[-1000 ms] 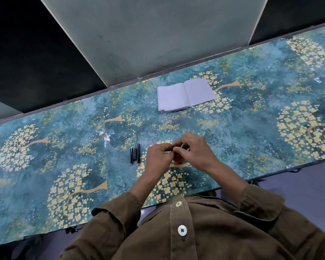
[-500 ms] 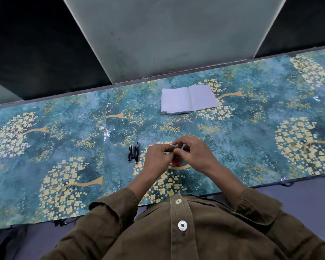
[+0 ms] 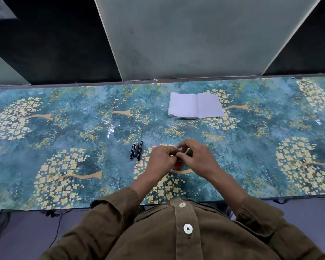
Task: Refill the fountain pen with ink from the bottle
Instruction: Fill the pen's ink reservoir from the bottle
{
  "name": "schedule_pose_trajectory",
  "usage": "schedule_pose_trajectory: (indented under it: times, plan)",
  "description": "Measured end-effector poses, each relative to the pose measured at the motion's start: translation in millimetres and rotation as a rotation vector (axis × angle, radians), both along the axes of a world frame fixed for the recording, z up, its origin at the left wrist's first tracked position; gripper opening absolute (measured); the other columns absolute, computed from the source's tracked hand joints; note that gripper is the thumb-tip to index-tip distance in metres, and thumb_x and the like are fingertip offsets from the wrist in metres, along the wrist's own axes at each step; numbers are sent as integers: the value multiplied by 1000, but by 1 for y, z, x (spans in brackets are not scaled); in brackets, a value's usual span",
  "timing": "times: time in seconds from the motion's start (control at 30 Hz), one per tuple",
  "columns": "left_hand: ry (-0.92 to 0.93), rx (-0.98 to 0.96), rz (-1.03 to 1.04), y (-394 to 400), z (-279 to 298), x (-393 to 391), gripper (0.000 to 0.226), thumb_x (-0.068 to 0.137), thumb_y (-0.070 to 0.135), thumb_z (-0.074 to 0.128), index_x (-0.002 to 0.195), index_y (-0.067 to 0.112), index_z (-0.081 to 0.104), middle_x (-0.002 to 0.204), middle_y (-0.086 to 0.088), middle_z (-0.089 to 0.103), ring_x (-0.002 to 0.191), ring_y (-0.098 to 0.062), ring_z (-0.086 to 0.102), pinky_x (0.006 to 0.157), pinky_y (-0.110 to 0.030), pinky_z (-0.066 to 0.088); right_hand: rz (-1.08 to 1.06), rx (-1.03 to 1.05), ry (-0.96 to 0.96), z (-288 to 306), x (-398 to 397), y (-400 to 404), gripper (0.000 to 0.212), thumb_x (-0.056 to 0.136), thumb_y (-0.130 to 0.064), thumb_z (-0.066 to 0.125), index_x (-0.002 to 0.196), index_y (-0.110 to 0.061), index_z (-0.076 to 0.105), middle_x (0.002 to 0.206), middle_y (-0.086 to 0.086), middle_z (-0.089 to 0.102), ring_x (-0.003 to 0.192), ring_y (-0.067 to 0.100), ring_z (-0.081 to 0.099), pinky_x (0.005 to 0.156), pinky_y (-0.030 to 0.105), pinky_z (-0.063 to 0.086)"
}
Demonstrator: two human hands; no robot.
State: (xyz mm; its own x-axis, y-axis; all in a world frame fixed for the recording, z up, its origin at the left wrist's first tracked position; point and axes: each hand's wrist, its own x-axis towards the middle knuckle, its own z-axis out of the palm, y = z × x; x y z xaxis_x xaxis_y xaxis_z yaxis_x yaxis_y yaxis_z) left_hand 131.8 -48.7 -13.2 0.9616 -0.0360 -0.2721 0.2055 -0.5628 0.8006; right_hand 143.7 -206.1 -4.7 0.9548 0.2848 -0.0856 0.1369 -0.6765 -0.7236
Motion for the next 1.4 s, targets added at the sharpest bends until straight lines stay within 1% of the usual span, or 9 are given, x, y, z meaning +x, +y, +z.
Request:
schedule_pose_trajectory:
  times: [0.13, 0.33, 0.4, 0.6, 0.8, 1.0, 1.1, 1.3, 1.4]
  plan:
    - [-10, -3, 10, 0, -1, 1, 20, 82, 5, 68, 93, 15, 82, 84, -5, 79, 63, -3, 65, 55, -2, 44, -1, -39, -29, -2, 2, 1, 4, 87, -24, 74, 89, -21, 71, 87, -8, 62, 77, 14, 59, 71, 31, 50]
    - [7, 3, -32, -2, 1, 2, 26, 76, -1, 63, 87, 13, 82, 80, -8, 78, 67, -12, 71, 60, -15, 54, -96, -71, -93, -8, -5, 2, 20, 86, -32, 75, 78, -19, 62, 77, -5, 60, 70, 15, 57, 59, 31, 47]
    - [5, 35, -48, -1, 2, 4, 26, 75, 1, 63, 89, 14, 82, 83, -7, 79, 73, -15, 72, 67, -24, 57, -75, -42, -74, -7, -3, 1, 17, 85, -30, 76, 82, -19, 63, 80, -5, 62, 72, 14, 59, 61, 29, 48]
    - [-19, 19, -31, 3, -4, 4, 16, 79, 11, 70, 88, 18, 82, 81, -4, 79, 73, -12, 72, 69, -26, 57, 22, -5, -23, 0, 0, -3, 7, 88, -17, 74, 90, -22, 70, 89, -4, 65, 76, 15, 62, 68, 27, 49]
    - [-30, 16, -26, 3, -5, 3, 25, 74, 1, 65, 84, 17, 82, 78, -2, 79, 70, -10, 71, 62, -17, 52, -62, -60, -61, -3, 1, 2, 18, 83, -32, 77, 78, -19, 64, 78, -6, 62, 71, 15, 59, 62, 37, 51]
    - [-27, 8, -15, 2, -4, 3, 21, 78, 3, 68, 88, 14, 82, 81, -4, 79, 69, -10, 70, 58, -6, 46, -3, 7, -28, 3, 1, -2, 10, 84, -24, 76, 91, -23, 70, 87, -5, 65, 76, 15, 62, 71, 40, 55]
    - [-38, 26, -20, 2, -5, 3, 20, 79, 5, 67, 87, 15, 82, 81, -4, 79, 71, -10, 70, 58, -7, 47, -17, -6, -53, 3, 2, 0, 6, 84, -23, 76, 84, -22, 71, 85, -5, 65, 77, 14, 62, 71, 39, 55]
    - [-30, 33, -26, 2, -5, 3, 25, 74, 0, 65, 85, 16, 82, 78, -4, 78, 71, -13, 71, 66, -29, 59, -119, -45, -91, -3, -1, 6, 23, 81, -36, 78, 74, -21, 63, 76, -7, 62, 68, 13, 58, 59, 33, 49]
    - [-24, 27, -29, 2, -5, 3, 25, 75, 0, 66, 87, 16, 82, 80, -4, 79, 71, -13, 72, 67, -27, 59, -65, -4, -57, -3, 1, 2, 16, 81, -32, 78, 82, -21, 67, 82, -6, 63, 71, 13, 61, 64, 34, 53]
